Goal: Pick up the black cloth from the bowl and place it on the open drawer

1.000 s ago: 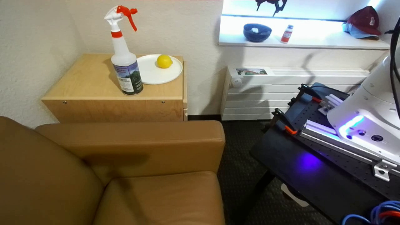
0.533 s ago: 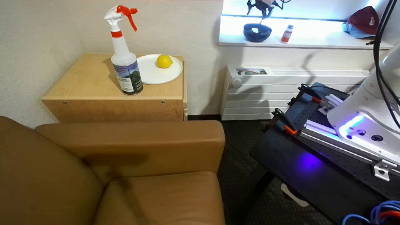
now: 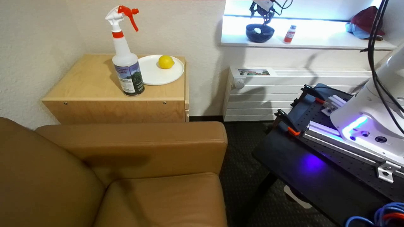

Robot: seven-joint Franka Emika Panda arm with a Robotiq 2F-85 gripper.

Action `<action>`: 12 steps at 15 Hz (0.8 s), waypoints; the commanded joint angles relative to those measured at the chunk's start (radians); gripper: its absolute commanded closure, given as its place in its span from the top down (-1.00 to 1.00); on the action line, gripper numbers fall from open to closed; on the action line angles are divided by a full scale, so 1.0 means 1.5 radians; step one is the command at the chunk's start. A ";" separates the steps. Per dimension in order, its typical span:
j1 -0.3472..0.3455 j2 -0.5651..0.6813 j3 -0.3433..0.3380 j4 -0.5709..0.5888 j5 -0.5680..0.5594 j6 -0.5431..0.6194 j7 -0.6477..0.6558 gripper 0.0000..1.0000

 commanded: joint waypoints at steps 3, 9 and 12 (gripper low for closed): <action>0.000 0.056 -0.001 0.029 -0.001 0.001 0.059 1.00; -0.004 0.064 0.003 0.029 -0.009 -0.003 0.070 1.00; -0.001 0.085 -0.003 0.042 -0.012 -0.013 0.082 1.00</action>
